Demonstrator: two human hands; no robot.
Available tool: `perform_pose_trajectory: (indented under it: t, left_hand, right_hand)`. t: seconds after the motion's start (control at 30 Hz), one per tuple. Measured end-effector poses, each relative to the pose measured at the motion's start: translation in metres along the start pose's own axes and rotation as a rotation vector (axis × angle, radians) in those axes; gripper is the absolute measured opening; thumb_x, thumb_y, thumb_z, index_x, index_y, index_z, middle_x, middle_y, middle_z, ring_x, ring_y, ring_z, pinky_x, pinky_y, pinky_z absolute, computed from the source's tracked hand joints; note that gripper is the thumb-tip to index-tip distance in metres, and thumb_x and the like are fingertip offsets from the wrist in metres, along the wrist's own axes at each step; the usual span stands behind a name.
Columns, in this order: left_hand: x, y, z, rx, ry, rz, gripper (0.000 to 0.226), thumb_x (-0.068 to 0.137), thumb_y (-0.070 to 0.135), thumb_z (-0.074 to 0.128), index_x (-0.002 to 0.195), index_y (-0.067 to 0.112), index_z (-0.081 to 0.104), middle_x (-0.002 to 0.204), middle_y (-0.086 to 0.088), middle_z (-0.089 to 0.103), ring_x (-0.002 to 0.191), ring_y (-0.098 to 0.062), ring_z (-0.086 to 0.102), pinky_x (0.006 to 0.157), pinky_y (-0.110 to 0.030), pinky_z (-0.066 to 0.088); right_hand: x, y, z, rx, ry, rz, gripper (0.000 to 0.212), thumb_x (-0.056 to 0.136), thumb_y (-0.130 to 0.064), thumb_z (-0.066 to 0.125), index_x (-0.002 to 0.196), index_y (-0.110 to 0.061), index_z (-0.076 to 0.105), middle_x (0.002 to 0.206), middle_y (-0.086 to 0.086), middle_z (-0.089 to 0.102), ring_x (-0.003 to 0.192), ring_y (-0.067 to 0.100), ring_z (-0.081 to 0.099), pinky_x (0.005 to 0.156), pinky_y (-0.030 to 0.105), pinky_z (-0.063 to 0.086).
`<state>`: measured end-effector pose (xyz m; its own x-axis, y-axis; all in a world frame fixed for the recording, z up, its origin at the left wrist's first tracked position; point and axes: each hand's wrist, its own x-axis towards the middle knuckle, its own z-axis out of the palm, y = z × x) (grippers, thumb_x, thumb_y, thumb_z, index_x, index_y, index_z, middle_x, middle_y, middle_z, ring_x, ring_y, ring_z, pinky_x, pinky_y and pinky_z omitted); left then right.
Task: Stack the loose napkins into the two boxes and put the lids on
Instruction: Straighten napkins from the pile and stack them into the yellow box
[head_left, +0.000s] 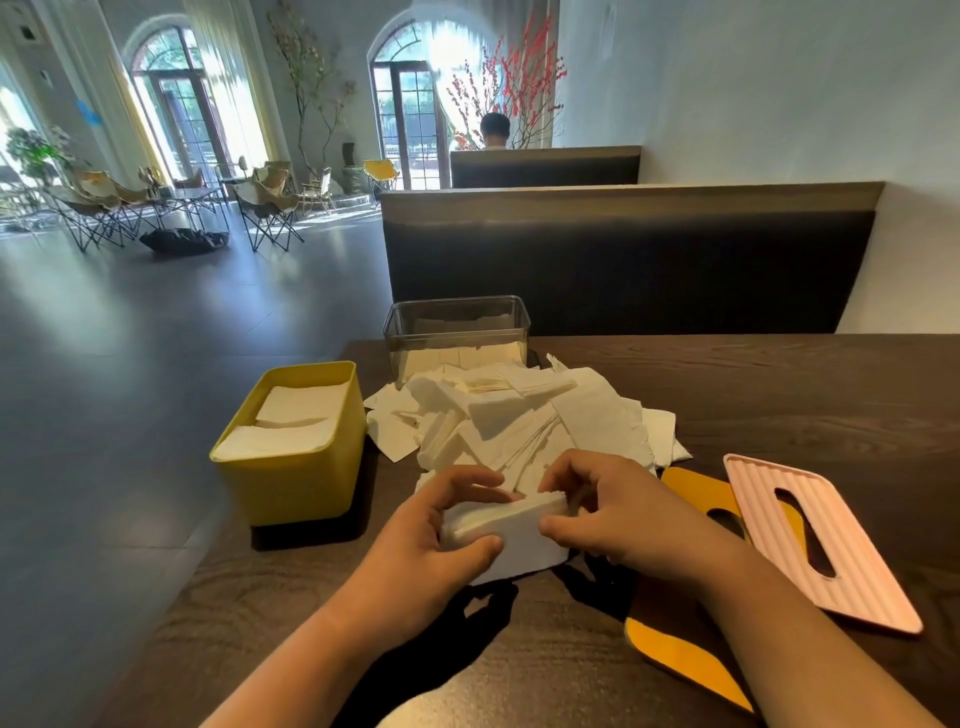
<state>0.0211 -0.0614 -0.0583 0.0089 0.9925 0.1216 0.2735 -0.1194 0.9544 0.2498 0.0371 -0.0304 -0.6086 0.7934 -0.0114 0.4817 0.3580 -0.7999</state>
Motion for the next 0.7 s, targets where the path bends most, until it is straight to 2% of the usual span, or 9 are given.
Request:
perform_pose_trajectory:
  t: [0.1,0.2,0.27,0.4,0.5,0.57,0.63,0.7]
  left_hand:
    - [0.0005,-0.0005,-0.001,0.007,0.018,-0.006,0.043,0.096,0.007,0.074,0.119,0.042,0.066,0.124,0.013,0.071,0.116,-0.013,0.068,0.102,-0.048,0.057]
    - [0.001,-0.0015,-0.0007,0.035,0.02,-0.002,0.04,0.096,0.008,0.073,0.123,0.037,0.067,0.125,0.017,0.07,0.12,-0.007,0.065,0.108,-0.043,0.053]
    - [0.0013,-0.0017,-0.0004,0.015,0.01,-0.002,0.041,0.096,0.008,0.073,0.123,0.039,0.067,0.126,0.016,0.07,0.119,-0.009,0.065,0.105,-0.041,0.055]
    - [0.0028,-0.0023,0.0,-0.103,0.018,-0.018,0.046,0.093,0.007,0.077,0.122,0.04,0.066,0.128,0.009,0.07,0.121,-0.02,0.067,0.105,-0.051,0.056]
    - [0.0034,-0.0036,-0.002,-0.127,0.025,-0.008,0.048,0.088,0.012,0.079,0.125,0.039,0.064,0.13,0.005,0.069,0.121,-0.023,0.067,0.109,-0.056,0.052]
    - [0.0024,-0.0046,-0.0019,-0.111,0.001,0.01,0.048,0.09,0.008,0.078,0.126,0.037,0.064,0.131,0.003,0.069,0.123,-0.022,0.066,0.111,-0.053,0.05]
    - [0.0006,-0.0036,-0.0008,-0.084,-0.019,0.018,0.048,0.093,0.006,0.077,0.127,0.037,0.063,0.132,0.004,0.069,0.126,-0.019,0.065,0.112,-0.049,0.05]
    - [-0.0003,-0.0022,0.0001,-0.07,-0.031,0.012,0.047,0.094,0.008,0.076,0.126,0.04,0.063,0.132,0.006,0.068,0.125,-0.019,0.065,0.11,-0.051,0.051]
  right_hand:
    - [0.0013,0.0007,-0.0001,-0.038,0.029,0.013,0.013,0.091,-0.029,0.078,0.099,-0.031,0.068,0.096,-0.005,0.07,0.087,0.014,0.067,0.068,0.024,0.059]
    - [0.0019,0.002,0.0003,-0.079,0.036,0.021,0.006,0.095,-0.03,0.074,0.097,-0.029,0.069,0.09,-0.004,0.07,0.082,0.014,0.067,0.071,0.03,0.059]
    - [0.0016,0.0006,0.0007,-0.08,0.029,0.028,0.004,0.096,-0.031,0.073,0.097,-0.029,0.069,0.089,-0.004,0.071,0.079,0.011,0.067,0.069,0.028,0.058]
    - [0.0,-0.0031,-0.0004,0.024,0.03,-0.001,0.004,0.098,-0.021,0.072,0.098,-0.021,0.068,0.08,-0.002,0.075,0.068,0.013,0.07,0.062,0.023,0.056]
    - [0.0001,-0.0046,-0.0023,0.105,0.026,-0.025,0.008,0.097,-0.017,0.073,0.099,-0.014,0.067,0.081,0.008,0.076,0.074,0.026,0.073,0.069,0.041,0.061]
    - [-0.0002,-0.004,-0.0006,0.139,-0.004,-0.026,0.01,0.095,-0.015,0.075,0.099,-0.011,0.066,0.082,0.012,0.076,0.076,0.032,0.073,0.074,0.052,0.06]
    - [-0.0002,-0.0036,0.0027,0.144,-0.035,-0.022,0.012,0.095,-0.017,0.076,0.1,-0.01,0.067,0.083,0.012,0.076,0.075,0.031,0.074,0.074,0.053,0.06]
    - [0.0015,-0.0021,0.0057,0.147,-0.037,-0.02,0.014,0.095,-0.019,0.076,0.1,-0.011,0.066,0.082,0.012,0.075,0.073,0.029,0.074,0.072,0.05,0.06]
